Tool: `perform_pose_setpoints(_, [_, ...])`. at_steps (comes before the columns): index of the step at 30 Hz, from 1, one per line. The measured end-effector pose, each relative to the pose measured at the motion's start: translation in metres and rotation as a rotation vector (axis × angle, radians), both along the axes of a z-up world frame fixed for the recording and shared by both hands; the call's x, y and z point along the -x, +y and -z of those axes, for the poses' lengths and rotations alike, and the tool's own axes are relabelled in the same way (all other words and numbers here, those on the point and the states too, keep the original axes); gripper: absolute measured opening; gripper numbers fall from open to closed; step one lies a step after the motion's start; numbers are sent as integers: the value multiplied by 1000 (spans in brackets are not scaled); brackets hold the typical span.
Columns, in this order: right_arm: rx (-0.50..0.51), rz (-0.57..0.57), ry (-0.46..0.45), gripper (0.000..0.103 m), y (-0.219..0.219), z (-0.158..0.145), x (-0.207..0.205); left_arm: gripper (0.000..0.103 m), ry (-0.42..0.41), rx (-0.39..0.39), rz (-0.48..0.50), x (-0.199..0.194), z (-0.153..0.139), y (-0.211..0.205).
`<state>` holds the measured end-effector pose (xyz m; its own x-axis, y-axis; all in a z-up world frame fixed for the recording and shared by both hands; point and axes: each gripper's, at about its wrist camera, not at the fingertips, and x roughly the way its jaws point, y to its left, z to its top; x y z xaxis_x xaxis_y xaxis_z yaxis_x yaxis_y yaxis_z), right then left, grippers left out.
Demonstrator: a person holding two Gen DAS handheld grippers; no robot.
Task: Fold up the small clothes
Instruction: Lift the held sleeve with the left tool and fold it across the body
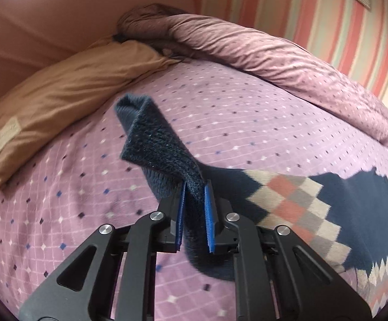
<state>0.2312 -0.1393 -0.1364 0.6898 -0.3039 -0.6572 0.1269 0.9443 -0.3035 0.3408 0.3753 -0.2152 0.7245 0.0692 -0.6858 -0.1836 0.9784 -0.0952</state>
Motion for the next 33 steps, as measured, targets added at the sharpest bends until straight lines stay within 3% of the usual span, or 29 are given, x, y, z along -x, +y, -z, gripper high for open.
perform_pose_setpoints(7, [-12,22,-14,102,-18,0,2,10,-53,28,92,-2,-15,-50])
perform_pose_setpoints(12, [-14,38,-20,102,-32,3,4,10,-55,-6,142,-4,-16,-93])
perform_pose_setpoints(15, [-17,47,-18,102,-40,6,6,10,-36,-126,121,1,-8,-115])
perform_pose_setpoints(20, [-18,63,-23,102,-52,6,10,9,-17,-397,99,7,1,-151])
perform_pose_setpoints(25, [-26,73,-22,102,-63,8,12,9,-27,-506,83,9,0,-158])
perform_pose_setpoints(33, [-35,72,-32,102,-77,6,14,9,-89,-440,142,25,-26,-186])
